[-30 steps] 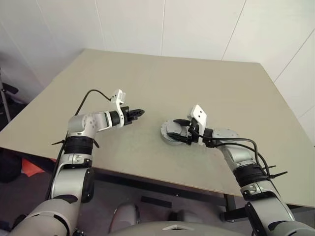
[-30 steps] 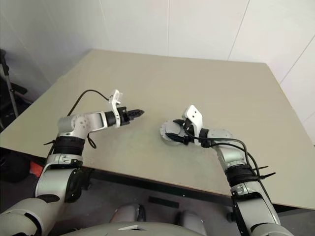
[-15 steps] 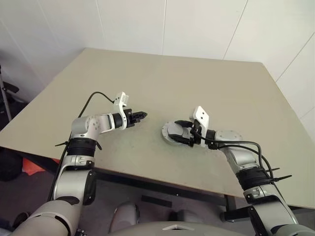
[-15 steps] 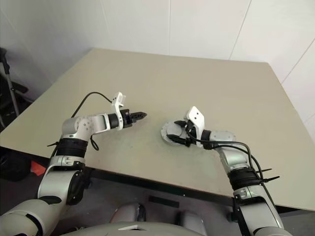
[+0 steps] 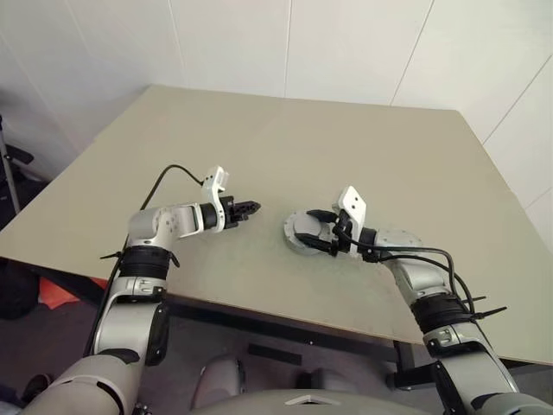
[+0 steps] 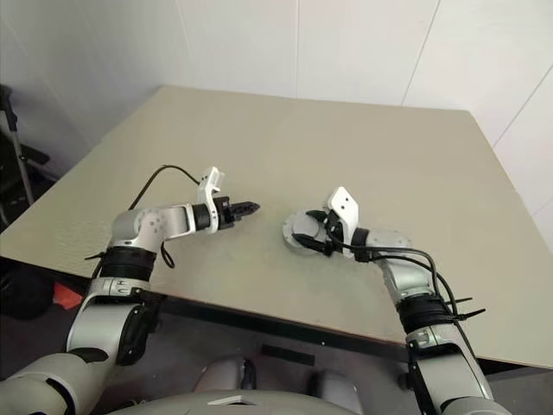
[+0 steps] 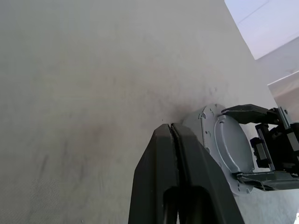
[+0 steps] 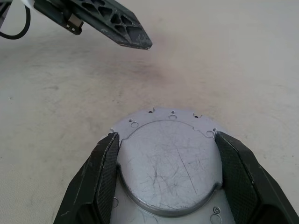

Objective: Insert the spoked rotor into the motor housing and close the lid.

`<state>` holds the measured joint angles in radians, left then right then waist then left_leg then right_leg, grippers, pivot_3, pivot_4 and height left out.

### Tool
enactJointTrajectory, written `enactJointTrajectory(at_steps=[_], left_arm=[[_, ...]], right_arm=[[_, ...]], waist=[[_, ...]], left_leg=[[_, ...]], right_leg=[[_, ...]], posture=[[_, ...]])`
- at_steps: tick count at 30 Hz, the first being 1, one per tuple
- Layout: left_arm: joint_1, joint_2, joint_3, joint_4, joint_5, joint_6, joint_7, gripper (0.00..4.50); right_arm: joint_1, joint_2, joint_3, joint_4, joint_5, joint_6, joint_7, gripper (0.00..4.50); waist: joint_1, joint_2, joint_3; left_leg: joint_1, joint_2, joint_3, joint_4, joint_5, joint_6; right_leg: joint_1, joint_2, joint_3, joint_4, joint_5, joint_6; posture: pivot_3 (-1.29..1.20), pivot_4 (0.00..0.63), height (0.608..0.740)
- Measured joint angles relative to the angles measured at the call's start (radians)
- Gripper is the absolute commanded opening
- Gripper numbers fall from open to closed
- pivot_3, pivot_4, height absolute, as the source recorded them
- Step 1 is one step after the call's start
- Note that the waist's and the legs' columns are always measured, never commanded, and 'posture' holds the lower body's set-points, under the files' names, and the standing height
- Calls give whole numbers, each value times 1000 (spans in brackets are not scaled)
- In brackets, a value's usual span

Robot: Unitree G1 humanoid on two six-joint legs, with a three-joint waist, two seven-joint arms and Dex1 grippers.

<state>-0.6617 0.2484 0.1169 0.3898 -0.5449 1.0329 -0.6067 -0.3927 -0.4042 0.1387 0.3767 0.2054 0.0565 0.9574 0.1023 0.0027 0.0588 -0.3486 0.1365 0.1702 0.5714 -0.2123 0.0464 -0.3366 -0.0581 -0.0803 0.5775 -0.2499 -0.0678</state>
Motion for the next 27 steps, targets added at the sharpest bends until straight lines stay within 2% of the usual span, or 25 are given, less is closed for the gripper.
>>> enactJointTrajectory(at_steps=[10, 16, 21, 27], left_arm=[[2, -13, 2, -7, -3, 2, 4, 49], [-49, -101, 31, 6, -28, 24, 20, 49], [-85, -182, -2, 90, -26, 27, 1, 49], [-178, -220, 0, 237, -20, 13, -16, 49]], right_arm=[[-10, 0, 4, 22, -4, -13, 1, 3164], [-15, 0, 5, 29, -8, -13, -1, 3164], [-16, 0, 12, 24, -8, -13, -2, 3164], [-15, 0, 13, 17, -10, -6, -7, 3164]], waist=[[0, 0, 0], [1, 0, 0], [-2, 0, 0], [-2, 0, 0]], left_leg=[[0, 0, 0, 2, 0, 0], [0, 0, -1, 4, 0, 0], [0, 0, -1, 4, 0, 0], [0, 0, -1, 4, 0, 1]], right_leg=[[0, 0, 0, 2, 0, 0], [1, 0, 0, 2, 0, 0], [1, 0, 0, 3, 0, 0], [1, 0, 0, 3, 0, 0]], posture=[[0, 0, 740], [0, 0, 740], [0, 0, 740], [0, 0, 740]])
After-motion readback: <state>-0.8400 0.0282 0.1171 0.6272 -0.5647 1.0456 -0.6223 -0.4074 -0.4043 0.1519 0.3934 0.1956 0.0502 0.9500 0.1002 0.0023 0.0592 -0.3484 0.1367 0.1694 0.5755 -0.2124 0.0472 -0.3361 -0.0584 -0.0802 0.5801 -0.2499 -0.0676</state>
